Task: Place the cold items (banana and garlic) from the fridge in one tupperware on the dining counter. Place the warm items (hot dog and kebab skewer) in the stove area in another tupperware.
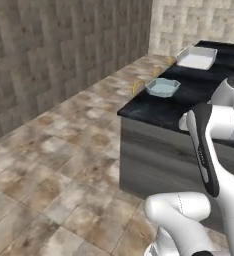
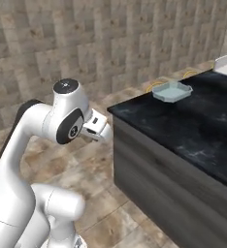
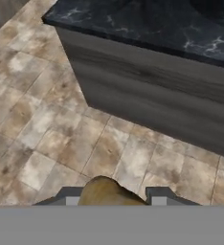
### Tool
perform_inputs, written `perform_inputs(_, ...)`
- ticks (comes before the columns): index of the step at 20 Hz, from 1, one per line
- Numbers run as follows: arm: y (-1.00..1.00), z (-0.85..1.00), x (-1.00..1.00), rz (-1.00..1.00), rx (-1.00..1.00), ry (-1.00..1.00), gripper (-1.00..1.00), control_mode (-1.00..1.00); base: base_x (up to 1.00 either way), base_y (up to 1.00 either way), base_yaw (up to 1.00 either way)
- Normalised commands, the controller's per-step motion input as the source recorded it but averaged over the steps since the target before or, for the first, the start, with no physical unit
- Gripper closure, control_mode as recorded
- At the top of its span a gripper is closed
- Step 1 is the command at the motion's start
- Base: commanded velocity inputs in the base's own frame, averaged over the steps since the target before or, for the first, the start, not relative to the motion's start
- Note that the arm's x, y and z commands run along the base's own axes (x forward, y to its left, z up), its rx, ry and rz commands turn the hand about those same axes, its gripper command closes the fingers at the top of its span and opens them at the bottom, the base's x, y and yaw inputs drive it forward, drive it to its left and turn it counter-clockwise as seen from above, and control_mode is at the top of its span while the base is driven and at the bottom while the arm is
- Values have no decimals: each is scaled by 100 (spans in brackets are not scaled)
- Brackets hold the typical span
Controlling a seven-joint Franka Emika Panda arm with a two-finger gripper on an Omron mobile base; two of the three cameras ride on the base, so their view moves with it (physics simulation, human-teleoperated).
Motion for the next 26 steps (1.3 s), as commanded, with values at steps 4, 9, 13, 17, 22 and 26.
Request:
perform_inputs(4, 0, 0, 0, 0, 0, 0, 100, 100, 70, 100, -45)
perform_inputs(9, 0, 0, 0, 0, 0, 0, 100, 100, 70, 98, -46)
perform_inputs(13, 0, 0, 0, 0, 0, 0, 100, 100, 70, 97, -46)
perform_inputs(17, 0, 0, 0, 0, 0, 0, 100, 100, 72, 97, -47)
perform_inputs(22, 0, 0, 0, 0, 0, 0, 100, 100, 80, 95, -47)
perform_inputs(26, 0, 0, 0, 0, 0, 0, 100, 100, 91, 95, -46)
